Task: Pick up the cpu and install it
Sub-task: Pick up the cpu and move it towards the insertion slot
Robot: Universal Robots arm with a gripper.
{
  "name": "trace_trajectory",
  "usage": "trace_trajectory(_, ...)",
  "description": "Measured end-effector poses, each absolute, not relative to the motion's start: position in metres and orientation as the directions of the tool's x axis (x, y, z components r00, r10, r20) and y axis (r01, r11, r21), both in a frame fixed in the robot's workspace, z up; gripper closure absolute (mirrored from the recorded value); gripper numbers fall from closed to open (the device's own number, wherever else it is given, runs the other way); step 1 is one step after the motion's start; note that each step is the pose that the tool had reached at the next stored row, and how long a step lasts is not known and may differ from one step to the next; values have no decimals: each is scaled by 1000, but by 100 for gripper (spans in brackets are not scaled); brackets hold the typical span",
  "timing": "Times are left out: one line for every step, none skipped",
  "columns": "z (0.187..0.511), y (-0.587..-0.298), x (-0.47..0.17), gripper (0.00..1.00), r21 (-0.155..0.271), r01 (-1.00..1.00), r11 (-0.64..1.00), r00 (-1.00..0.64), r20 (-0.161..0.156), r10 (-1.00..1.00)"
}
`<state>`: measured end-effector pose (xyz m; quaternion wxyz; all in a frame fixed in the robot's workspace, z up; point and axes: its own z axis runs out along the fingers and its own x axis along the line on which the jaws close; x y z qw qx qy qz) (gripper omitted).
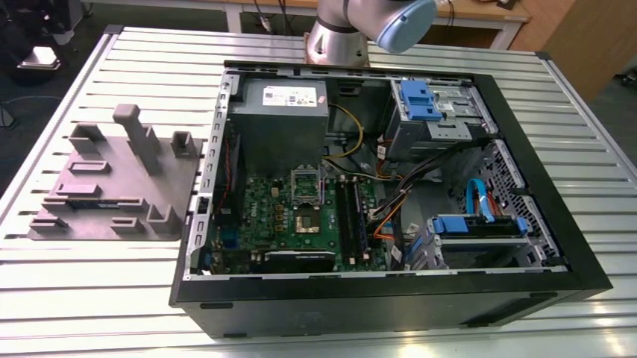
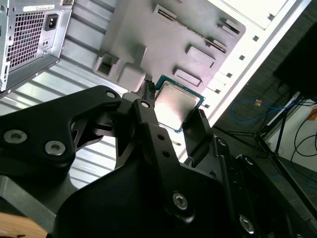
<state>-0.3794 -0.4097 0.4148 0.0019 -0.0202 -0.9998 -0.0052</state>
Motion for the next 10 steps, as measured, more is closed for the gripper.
trace_trajectory(415,-410,-379,53,10,40,999,-999,4,40)
trace_trajectory(415,-410,-379,53,10,40,999,-999,4,40)
trace_trajectory(415,-410,-378,53,10,40,999,-999,4,40)
trace_trajectory(415,-410,-378,53,10,40,999,-999,4,40)
trace_trajectory(415,-410,-377,53,10,40,999,-999,4,40)
trace_trajectory(415,-410,-377,53,10,40,999,-999,4,40)
trace_trajectory(415,-410,-377,53,10,41,999,-999,4,40)
trace_trajectory(415,-410,-377,53,10,40,999,-999,4,40)
trace_trajectory(415,-410,-377,53,10,40,999,-999,4,40)
trace_trajectory(415,-410,-377,53,10,40,999,-999,4,40)
